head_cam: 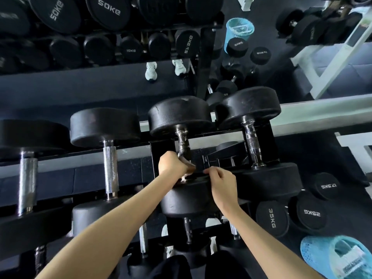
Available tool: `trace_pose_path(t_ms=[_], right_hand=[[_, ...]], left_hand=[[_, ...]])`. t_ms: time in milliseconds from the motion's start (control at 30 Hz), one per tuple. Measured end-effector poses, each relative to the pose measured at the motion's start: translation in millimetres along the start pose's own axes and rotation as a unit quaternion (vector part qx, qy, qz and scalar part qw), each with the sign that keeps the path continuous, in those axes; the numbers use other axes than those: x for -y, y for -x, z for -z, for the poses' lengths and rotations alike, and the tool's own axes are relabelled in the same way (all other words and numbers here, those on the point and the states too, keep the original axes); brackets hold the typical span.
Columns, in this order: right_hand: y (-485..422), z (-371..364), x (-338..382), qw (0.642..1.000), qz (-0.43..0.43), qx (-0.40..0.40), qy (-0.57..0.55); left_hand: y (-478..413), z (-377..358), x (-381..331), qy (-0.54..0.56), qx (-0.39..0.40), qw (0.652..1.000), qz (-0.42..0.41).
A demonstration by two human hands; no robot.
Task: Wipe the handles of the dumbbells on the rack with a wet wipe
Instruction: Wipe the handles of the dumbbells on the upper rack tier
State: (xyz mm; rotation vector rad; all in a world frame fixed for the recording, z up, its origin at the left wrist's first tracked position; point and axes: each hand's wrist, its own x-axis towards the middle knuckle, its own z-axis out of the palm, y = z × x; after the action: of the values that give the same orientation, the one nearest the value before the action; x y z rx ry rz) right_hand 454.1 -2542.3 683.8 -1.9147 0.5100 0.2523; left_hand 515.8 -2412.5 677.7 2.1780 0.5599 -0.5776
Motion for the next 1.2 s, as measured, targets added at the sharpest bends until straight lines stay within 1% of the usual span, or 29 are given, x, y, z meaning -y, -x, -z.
trace_pose_path(t_ms=[67,133,200,233,300,367,467,500,533,600,633,667,733,833,900,1000,1067,1100,1133,1167,1200], right_hand=[[0,1,1,1.000,-0.004,0.017,-0.008],[-2,5,3,0.999,-0.013,0.041,-0.018],[-5,14,9,0.996,-0.031,0.060,-0.059],[-6,20,14,0.993,-0.028,0.073,-0.084],[-11,34,25,0.992,0.033,0.090,-0.086],[-14,44,36,0.990,0.100,0.093,-0.031],[-20,54,44,0.972,0.210,0.073,0.076],[-23,59,43,0.970,0.219,0.057,0.090],[-26,65,39,0.975,0.205,0.042,0.072],[-34,82,27,0.989,0.147,0.007,0.002],[-38,93,22,0.991,0.126,-0.009,-0.036],[-42,104,19,0.991,0.115,-0.022,-0.058],[-51,127,16,0.989,0.127,-0.050,-0.057],[-72,158,10,0.986,0.133,-0.100,-0.025],[-90,175,9,0.983,0.133,-0.128,0.015],[-111,185,12,0.975,0.120,-0.141,0.124],[-120,175,15,0.960,0.122,-0.106,0.229],[-122,168,15,0.956,0.126,-0.055,0.259],[-124,160,13,0.961,0.117,0.015,0.249],[-122,156,13,0.969,0.099,0.087,0.211],[-123,154,9,0.976,0.070,0.141,0.150]], left_hand=[[3,14,-3,0.019,-0.033,0.999,-0.004],[2,31,-11,0.104,-0.071,0.992,-0.025],[4,42,-20,0.160,-0.063,0.984,-0.047],[10,45,-25,0.172,-0.040,0.983,-0.054],[22,41,-34,0.216,0.025,0.975,-0.041],[29,31,-44,0.260,0.097,0.961,0.005],[35,13,-66,0.207,0.179,0.961,0.031],[37,6,-75,0.207,0.209,0.955,0.037],[41,0,-84,0.208,0.235,0.948,0.044],[46,-11,-100,0.163,0.269,0.949,0.029],[49,-16,-107,0.130,0.271,0.954,0.015],[49,-21,-113,0.107,0.258,0.960,0.006],[48,-28,-123,0.102,0.207,0.973,-0.004],[41,-34,-135,0.128,0.073,0.988,-0.047],[37,-35,-143,0.112,-0.021,0.990,-0.089],[30,-35,-158,0.015,-0.131,0.978,-0.160],[25,-37,-168,-0.038,-0.169,0.965,-0.199],[21,-39,-172,-0.052,-0.172,0.961,-0.209],[18,-40,-177,-0.060,-0.166,0.961,-0.212],[15,-41,-181,-0.070,-0.153,0.963,-0.209],[11,-42,-185,-0.082,-0.138,0.966,-0.203]])
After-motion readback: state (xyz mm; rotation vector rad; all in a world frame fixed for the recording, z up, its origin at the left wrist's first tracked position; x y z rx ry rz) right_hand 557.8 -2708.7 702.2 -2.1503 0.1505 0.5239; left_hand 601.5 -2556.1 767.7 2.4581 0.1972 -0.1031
